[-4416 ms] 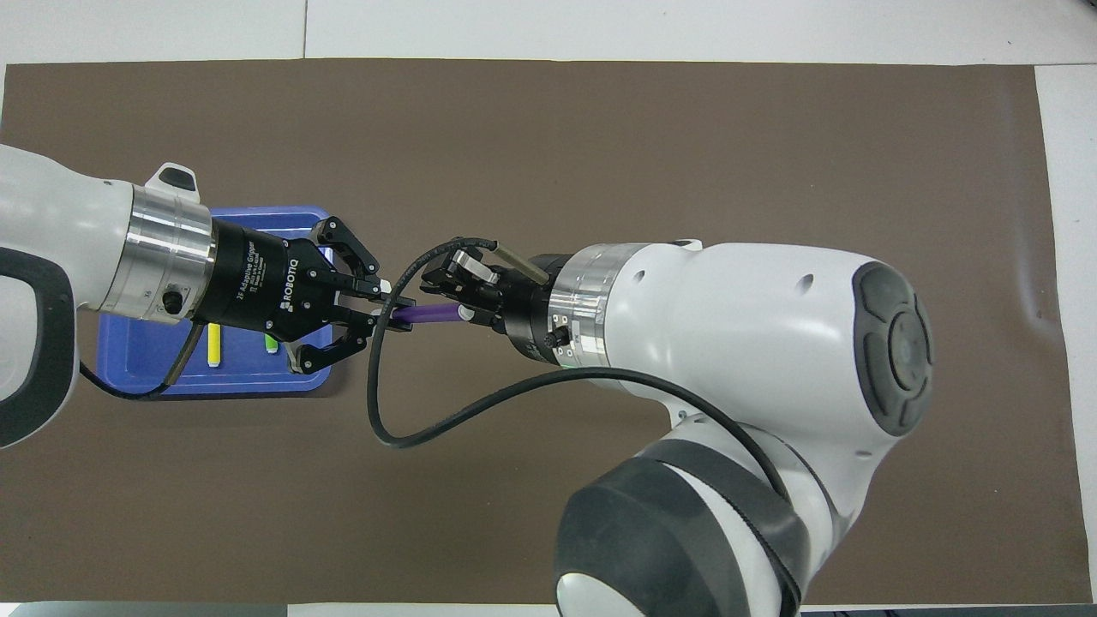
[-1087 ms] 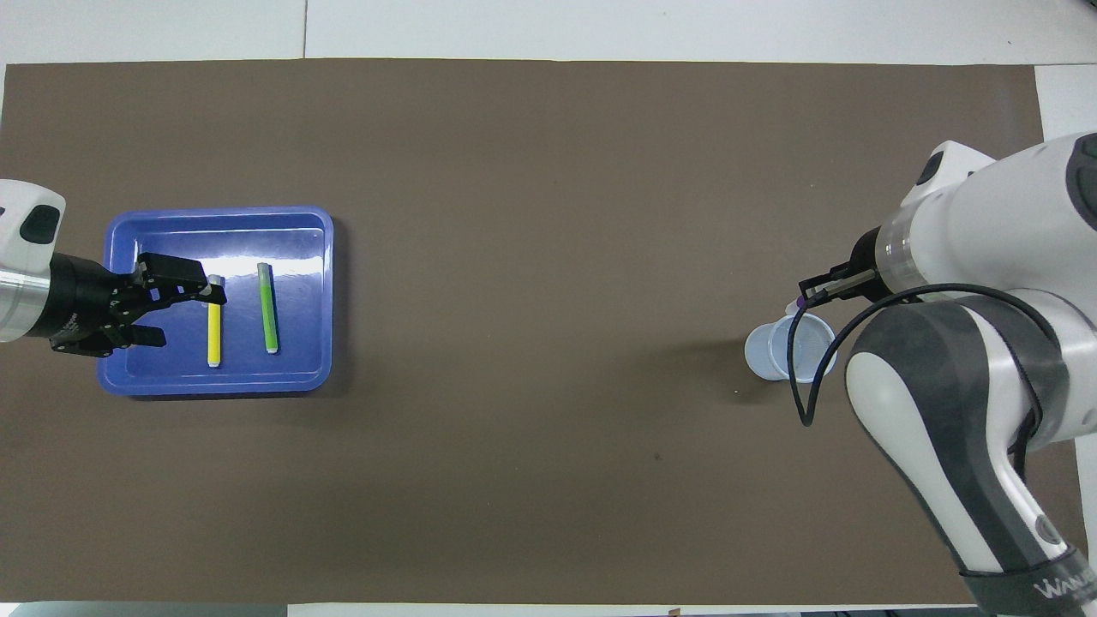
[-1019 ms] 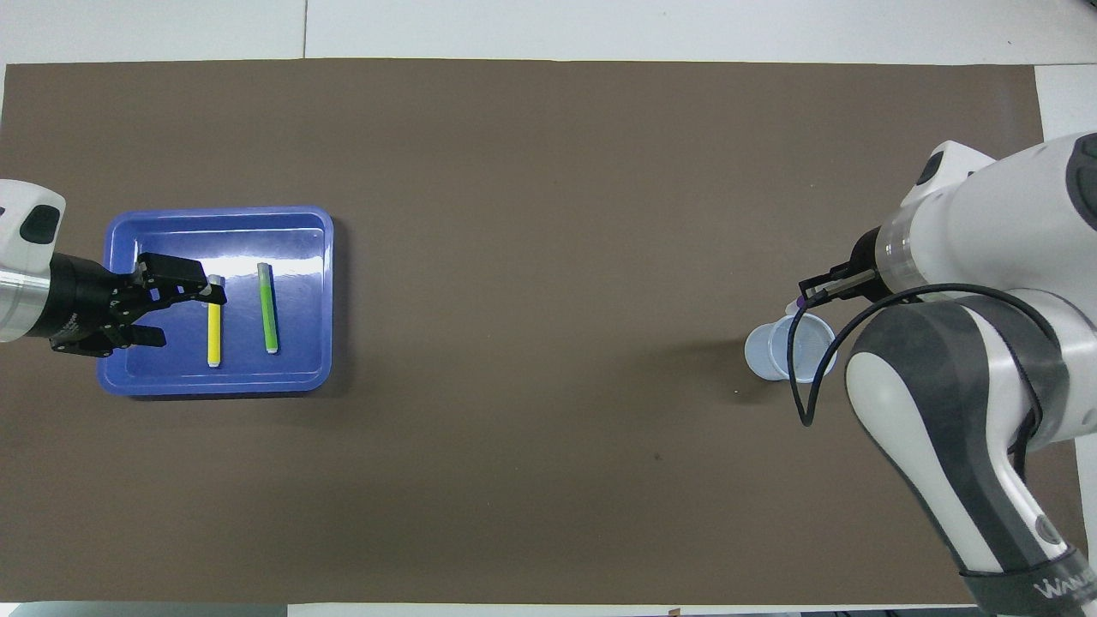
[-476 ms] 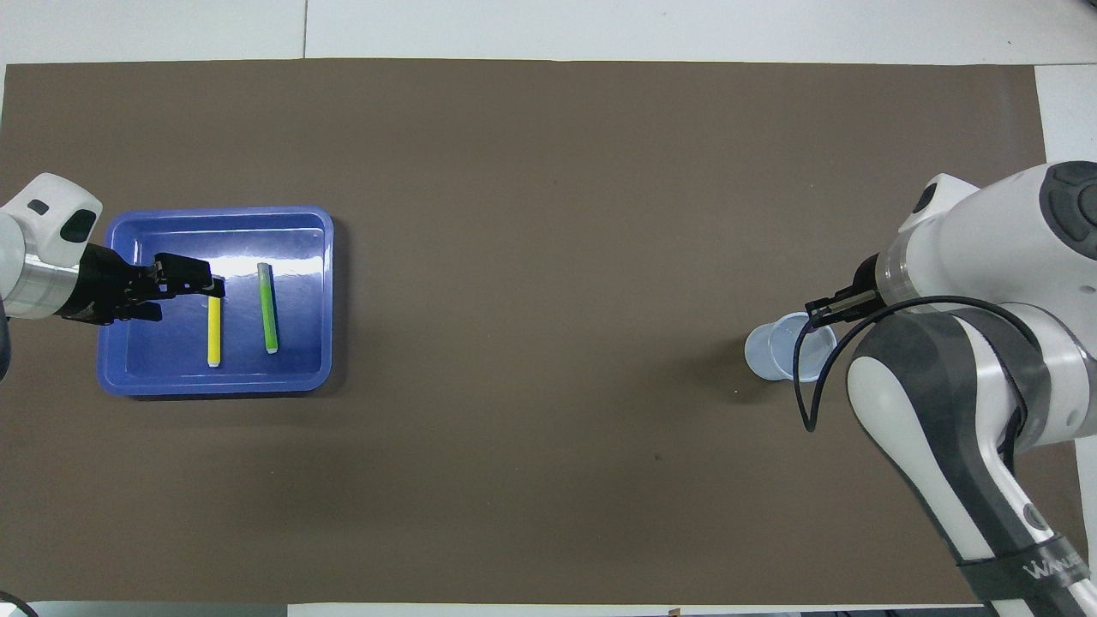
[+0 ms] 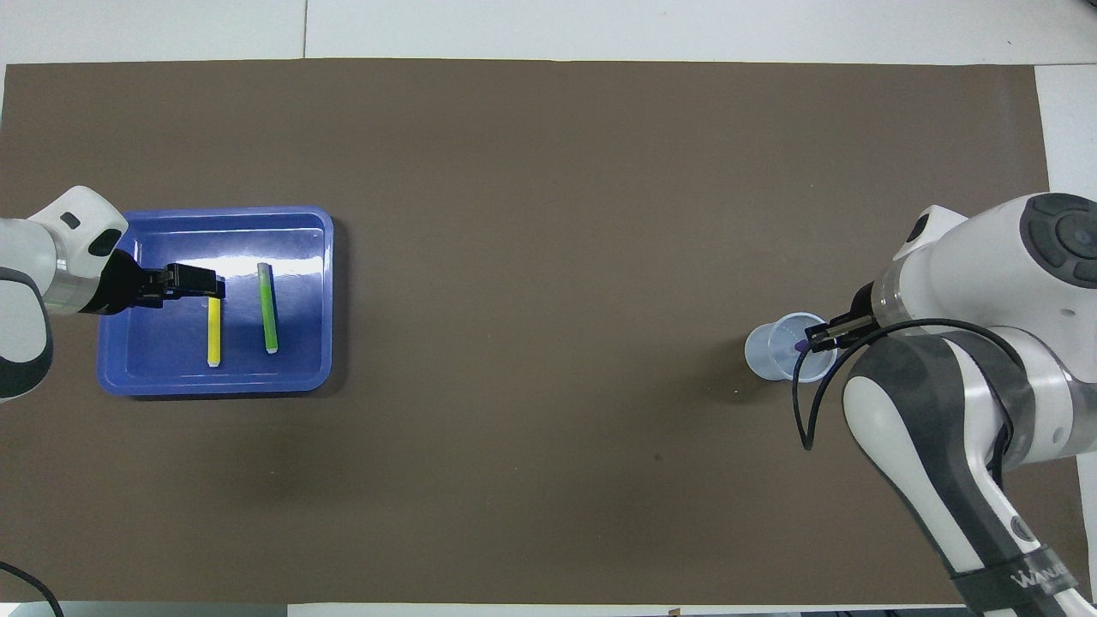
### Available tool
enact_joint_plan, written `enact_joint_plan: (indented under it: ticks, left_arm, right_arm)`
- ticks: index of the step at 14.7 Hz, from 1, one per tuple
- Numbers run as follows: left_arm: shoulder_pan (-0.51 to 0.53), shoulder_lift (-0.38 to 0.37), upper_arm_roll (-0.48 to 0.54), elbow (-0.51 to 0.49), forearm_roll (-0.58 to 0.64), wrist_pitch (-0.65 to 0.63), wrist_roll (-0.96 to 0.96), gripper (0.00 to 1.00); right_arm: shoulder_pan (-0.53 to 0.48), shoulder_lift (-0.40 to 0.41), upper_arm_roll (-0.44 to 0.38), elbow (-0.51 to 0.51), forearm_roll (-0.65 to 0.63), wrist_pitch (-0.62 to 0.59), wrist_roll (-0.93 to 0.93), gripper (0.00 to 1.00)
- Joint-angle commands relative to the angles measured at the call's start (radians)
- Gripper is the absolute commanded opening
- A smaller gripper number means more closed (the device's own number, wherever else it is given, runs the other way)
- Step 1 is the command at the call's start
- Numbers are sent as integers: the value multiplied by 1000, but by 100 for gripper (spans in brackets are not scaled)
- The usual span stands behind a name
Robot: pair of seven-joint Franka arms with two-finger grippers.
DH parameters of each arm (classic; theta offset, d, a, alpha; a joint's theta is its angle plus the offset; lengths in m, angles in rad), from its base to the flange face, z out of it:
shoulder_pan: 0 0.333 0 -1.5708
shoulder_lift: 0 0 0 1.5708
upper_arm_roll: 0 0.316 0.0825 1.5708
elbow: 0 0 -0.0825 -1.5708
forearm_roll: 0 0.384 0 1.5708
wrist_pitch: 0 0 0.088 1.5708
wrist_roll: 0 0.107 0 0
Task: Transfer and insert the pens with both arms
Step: 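Grasp the yellow pen with the left gripper while the right gripper returns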
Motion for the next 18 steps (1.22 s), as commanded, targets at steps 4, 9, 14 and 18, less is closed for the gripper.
enact_joint_plan:
  ticks: [4,9,14,18]
  left_arm:
    - [1,57,-9,-12,120,76,89,100]
    - [4,97,-8,-21,127,105,195,94]
    - [-2,149,-8,-21,127,135,233,76]
    - [-2,166,-8,-21,127,136,233,55]
  right_arm:
    - [-5,-38,14,145,162,-105,-6,100]
    - [-3,-62,17,238,439,-180,37,100]
    - [-2,-91,17,227,581,-202,256,100]
    - [0,-108,21,192,687,-164,374,100]
